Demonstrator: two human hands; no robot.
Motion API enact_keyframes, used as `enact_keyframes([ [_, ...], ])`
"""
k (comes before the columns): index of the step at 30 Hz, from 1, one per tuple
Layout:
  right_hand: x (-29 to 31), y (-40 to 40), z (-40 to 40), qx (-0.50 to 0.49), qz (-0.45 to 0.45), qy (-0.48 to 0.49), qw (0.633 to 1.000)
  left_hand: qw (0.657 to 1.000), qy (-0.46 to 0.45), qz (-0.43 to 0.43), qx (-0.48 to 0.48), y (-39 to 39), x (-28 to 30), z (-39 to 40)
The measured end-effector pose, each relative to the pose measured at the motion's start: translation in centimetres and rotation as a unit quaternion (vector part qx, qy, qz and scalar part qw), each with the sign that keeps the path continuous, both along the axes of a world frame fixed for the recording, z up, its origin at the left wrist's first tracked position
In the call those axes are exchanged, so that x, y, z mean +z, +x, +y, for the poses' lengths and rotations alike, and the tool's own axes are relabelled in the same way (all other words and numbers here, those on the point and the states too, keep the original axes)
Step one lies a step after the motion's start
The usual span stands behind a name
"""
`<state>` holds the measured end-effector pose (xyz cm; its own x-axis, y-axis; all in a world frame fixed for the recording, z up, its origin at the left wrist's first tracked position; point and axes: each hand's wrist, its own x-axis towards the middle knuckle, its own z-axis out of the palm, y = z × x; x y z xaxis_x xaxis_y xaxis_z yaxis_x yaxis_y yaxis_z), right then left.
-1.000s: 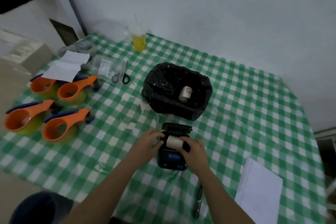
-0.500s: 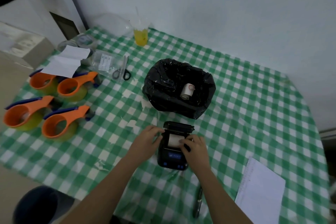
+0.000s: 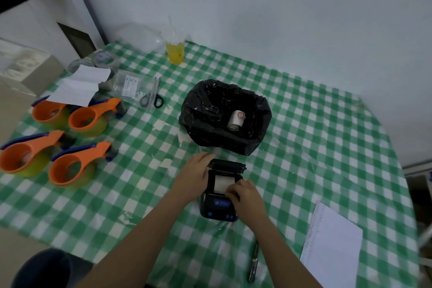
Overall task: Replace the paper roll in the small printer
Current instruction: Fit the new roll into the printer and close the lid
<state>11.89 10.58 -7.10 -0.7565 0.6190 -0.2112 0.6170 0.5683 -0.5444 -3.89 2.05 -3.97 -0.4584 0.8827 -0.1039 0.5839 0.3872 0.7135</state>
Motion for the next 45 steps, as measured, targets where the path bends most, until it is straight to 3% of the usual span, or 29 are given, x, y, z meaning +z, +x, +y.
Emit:
enact_keyframes([
  [7, 0.3, 0.7, -0.6, -0.037, 0.035, -0.016, 0.999, 0.995, -0.052, 0.056, -0.069, 0.1, -0.7, 0.8],
  [14, 0.2, 1.0, -1.1, -0.054, 0.048, 0.013, 0.997, 0.997, -0.013, 0.047, -0.065, 1.0, -1.5, -1.2],
  [21, 0.3, 1.1, -1.5, -0.068, 0.059, 0.022, 0.996, 0.99, -0.017, 0.105, -0.087, 1.8, -2.5, -3.0],
  [25, 0.7, 1.5, -1.0, -0.184, 0.098, -0.009, 0.978, 0.985, -0.034, 0.123, -0.117, 1.9, -3.2, -3.8],
  [29, 1.3, 1.3, 0.4, -0.289, 0.054, -0.135, 0.946, 0.984, -0.039, 0.136, -0.106, 1.9, -3.0, -3.6],
  [33, 1.0, 1.0, 1.3, -0.297, -0.021, -0.199, 0.934, 0.994, -0.023, 0.083, -0.068, 1.7, -2.7, -2.4],
  [40, 1.2, 0.1, 2.5, -0.281, -0.077, -0.199, 0.936, 0.988, -0.119, -0.081, 0.061, 0.7, -2.7, 0.1],
  [45, 1.2, -0.3, 3.2, -0.258, -0.118, -0.193, 0.939, 0.98, -0.156, -0.09, 0.079, 0.2, -3.3, 0.4],
])
